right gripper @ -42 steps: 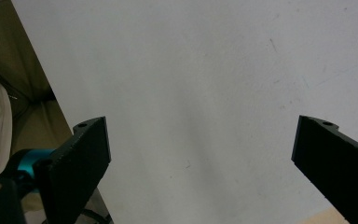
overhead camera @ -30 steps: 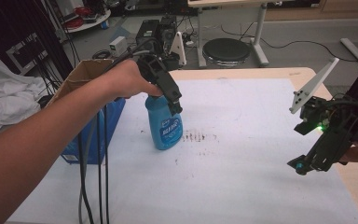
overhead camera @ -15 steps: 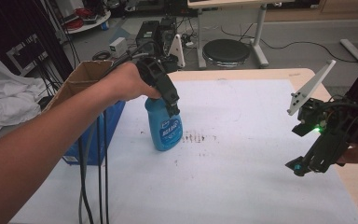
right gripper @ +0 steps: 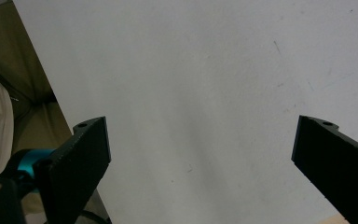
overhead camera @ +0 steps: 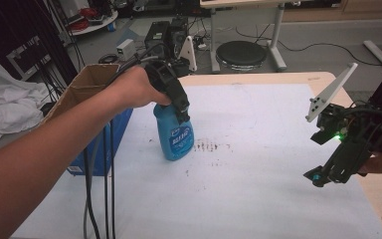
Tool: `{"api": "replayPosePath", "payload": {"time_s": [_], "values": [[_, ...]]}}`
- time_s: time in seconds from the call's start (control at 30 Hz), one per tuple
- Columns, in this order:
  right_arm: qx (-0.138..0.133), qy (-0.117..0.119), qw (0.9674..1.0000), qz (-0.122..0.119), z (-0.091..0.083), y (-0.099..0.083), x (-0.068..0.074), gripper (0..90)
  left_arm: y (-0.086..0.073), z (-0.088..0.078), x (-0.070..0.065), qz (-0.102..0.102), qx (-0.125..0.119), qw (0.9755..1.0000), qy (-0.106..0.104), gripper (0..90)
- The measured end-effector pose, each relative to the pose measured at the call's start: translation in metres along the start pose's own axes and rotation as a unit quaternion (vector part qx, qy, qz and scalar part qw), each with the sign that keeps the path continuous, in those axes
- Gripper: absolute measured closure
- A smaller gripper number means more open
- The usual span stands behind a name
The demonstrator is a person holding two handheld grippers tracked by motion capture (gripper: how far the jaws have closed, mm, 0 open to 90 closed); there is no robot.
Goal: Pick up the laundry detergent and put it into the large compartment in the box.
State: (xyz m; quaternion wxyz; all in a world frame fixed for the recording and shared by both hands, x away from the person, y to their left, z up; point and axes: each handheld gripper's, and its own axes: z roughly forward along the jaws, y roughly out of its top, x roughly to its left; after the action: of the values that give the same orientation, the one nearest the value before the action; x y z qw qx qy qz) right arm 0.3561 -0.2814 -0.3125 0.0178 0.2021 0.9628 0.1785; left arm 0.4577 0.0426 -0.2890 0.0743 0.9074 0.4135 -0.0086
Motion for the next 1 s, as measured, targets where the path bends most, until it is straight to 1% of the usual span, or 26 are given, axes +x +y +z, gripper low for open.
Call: {"api": "replayPosePath", "payload": {"time_s": [0.13,0.3,0.4,0.43,0.47,0.63,0.73,0.77,0.8,0.87,0.9,0.93,0.97,1.0], "values": [[-0.002,0.001,1.0000,-0.004,0.001,0.000,-0.001,3.4,0.000,0.000,0.000,-0.001,0.001,1.0000,0.004,32.0],[-0.001,0.002,1.0000,-0.001,0.001,0.000,0.000,3.4,0.000,0.000,0.001,0.003,0.004,1.0000,0.007,33.6],[-0.002,0.002,1.0000,-0.001,0.001,0.000,-0.001,3.4,0.000,-0.001,0.001,0.003,0.004,1.0000,0.004,36.0],[-0.001,0.002,1.0000,-0.001,0.001,0.000,0.000,3.4,0.000,0.000,0.000,0.001,0.001,1.0000,0.002,37.3],[-0.001,0.002,1.0000,0.000,0.001,0.000,0.000,3.4,0.000,-0.001,0.001,0.003,0.004,1.0000,0.002,37.3],[-0.002,0.002,1.0000,0.000,0.002,0.001,0.000,3.4,0.000,-0.001,0.000,-0.003,0.006,1.0000,0.004,37.6],[-0.003,0.003,1.0000,-0.002,0.001,0.001,0.000,3.4,-0.001,-0.004,-0.001,-0.001,0.008,1.0000,0.004,37.7],[-0.003,0.003,1.0000,-0.002,0.001,0.001,0.000,3.4,-0.001,-0.007,-0.002,-0.001,0.007,1.0000,0.004,37.7],[-0.003,0.003,1.0000,0.000,0.001,0.000,0.000,3.4,-0.002,-0.011,-0.003,-0.003,0.001,1.0000,0.001,37.7],[-0.003,0.002,1.0000,-0.002,0.001,0.000,-0.001,3.4,-0.005,-0.023,-0.003,0.003,-0.001,1.0000,-0.003,37.7],[-0.005,0.003,1.0000,-0.002,0.002,0.000,-0.002,3.4,-0.006,-0.033,-0.003,0.003,-0.007,1.0000,-0.006,37.7],[-0.004,0.004,1.0000,-0.002,0.002,0.000,-0.002,3.4,-0.008,-0.039,-0.004,-0.001,-0.013,0.9999,-0.008,37.7],[-0.004,0.004,1.0000,-0.002,0.002,0.000,-0.002,3.4,-0.008,-0.039,-0.004,-0.001,-0.013,0.9999,-0.008,37.7],[-0.004,0.004,1.0000,-0.003,0.002,0.000,-0.002,3.4,-0.011,-0.057,-0.002,0.006,-0.018,0.9998,-0.010,37.7]]}}
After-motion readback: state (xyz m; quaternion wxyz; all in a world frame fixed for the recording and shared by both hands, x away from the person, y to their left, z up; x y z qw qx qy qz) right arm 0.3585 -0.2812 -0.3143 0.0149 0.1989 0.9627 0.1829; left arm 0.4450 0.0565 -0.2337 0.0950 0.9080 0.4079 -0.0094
